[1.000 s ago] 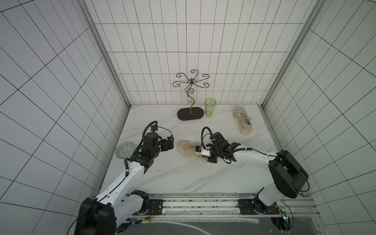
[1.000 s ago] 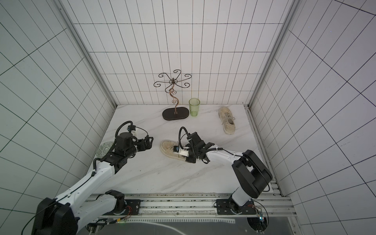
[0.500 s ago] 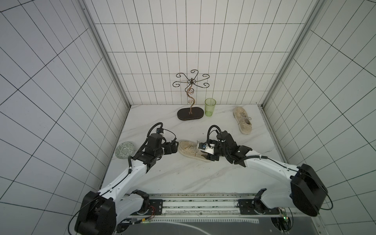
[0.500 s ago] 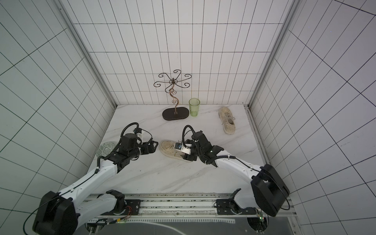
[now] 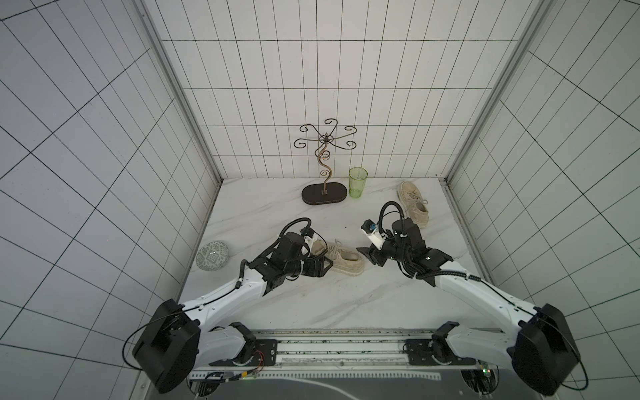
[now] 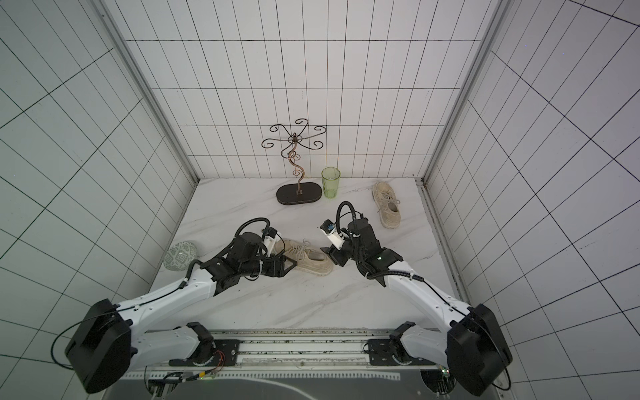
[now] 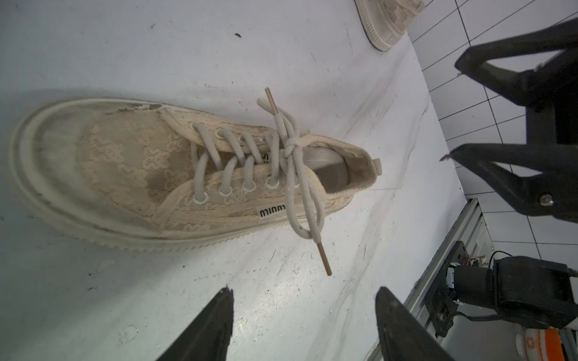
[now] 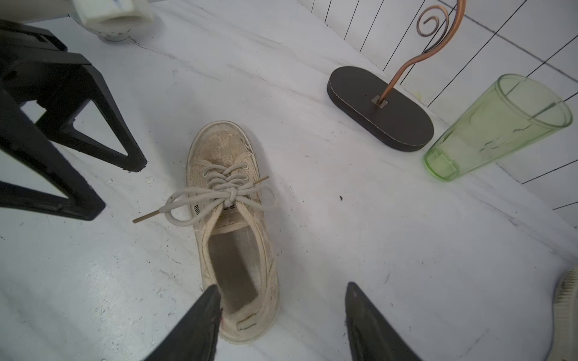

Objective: Remove the insole from the shoe
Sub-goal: Untie the shoelace on the shoe.

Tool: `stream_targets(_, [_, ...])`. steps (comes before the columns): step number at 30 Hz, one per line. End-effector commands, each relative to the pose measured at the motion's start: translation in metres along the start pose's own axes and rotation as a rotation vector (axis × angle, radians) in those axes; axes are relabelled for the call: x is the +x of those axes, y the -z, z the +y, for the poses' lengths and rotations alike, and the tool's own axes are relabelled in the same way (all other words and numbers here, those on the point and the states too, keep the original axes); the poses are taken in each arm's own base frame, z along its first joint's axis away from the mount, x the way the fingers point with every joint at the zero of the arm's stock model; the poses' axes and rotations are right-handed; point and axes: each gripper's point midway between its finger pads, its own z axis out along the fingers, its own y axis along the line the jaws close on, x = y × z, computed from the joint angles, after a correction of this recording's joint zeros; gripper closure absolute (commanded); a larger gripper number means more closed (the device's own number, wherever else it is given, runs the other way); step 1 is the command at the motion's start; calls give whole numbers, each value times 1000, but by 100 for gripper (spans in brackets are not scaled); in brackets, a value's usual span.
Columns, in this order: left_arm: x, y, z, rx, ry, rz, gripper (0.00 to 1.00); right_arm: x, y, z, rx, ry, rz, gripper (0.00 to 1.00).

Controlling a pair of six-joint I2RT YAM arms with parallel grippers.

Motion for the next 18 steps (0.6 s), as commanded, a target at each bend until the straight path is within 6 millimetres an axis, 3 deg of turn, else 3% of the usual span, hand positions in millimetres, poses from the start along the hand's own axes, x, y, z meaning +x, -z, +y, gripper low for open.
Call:
stream_targets(1, [-16,-4,-24,110,32,-30,37,10,-6,4,-36,-105,37,39])
stream_targets(5, [-11,-13,-29,135,45,1,49,14,-13,3,-42,-126,57,40])
stream_targets(11, [-3,-17,-30,147,61,33,58,17,-28,-7,-18,-138,115,42])
stream_targets(18, [-9,-26,-27,143,60,4,72,13,-38,-10,-29,-139,132,43])
